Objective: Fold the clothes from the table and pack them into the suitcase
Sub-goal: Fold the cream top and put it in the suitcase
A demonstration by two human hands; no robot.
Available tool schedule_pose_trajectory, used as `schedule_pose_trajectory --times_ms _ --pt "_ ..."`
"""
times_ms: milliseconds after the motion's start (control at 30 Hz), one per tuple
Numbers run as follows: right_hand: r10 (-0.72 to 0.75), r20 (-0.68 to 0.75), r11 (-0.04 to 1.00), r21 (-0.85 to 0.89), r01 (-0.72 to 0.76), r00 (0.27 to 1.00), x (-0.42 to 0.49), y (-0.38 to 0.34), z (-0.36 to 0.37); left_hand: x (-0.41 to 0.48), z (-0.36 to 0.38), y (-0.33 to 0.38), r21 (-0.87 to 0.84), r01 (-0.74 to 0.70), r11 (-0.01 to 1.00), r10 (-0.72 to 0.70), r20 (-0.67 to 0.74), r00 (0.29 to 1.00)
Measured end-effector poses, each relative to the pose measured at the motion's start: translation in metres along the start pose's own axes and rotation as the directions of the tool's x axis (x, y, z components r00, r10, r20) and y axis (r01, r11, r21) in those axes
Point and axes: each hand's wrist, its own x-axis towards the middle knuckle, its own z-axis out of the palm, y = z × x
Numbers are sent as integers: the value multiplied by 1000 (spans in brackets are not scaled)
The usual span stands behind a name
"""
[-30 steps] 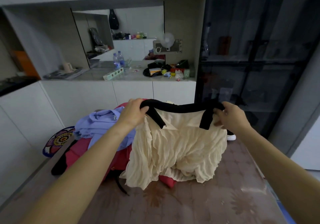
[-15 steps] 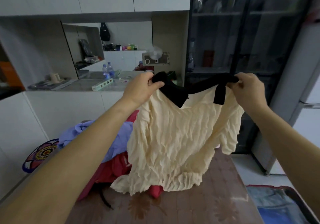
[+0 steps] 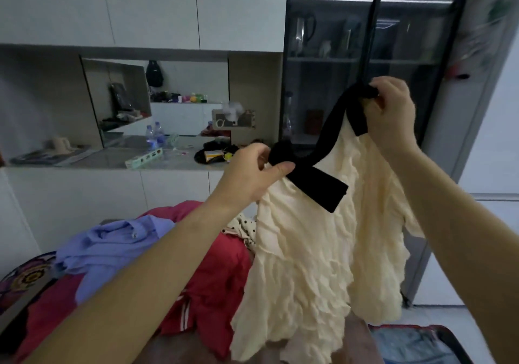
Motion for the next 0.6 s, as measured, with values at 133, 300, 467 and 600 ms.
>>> schedule_pose_trajectory --times_ms 133,300,467,600 --pt "-175 225 984 22 175 959 -31 -9 65 -49 -14 -46 61 200 978 -205 100 974" --pt "-285 620 953 98 288 731 -133 -6 157 -141 -29 -135 198 421 885 -451 143 881" --pt "-257 854 964 193 182 453 -249 -9 211 -240 -44 -202 255 630 733 -673 141 726" --pt "-332 920 939 300 170 211 -321 -35 235 -305 -59 -234 291 761 580 -811 111 575"
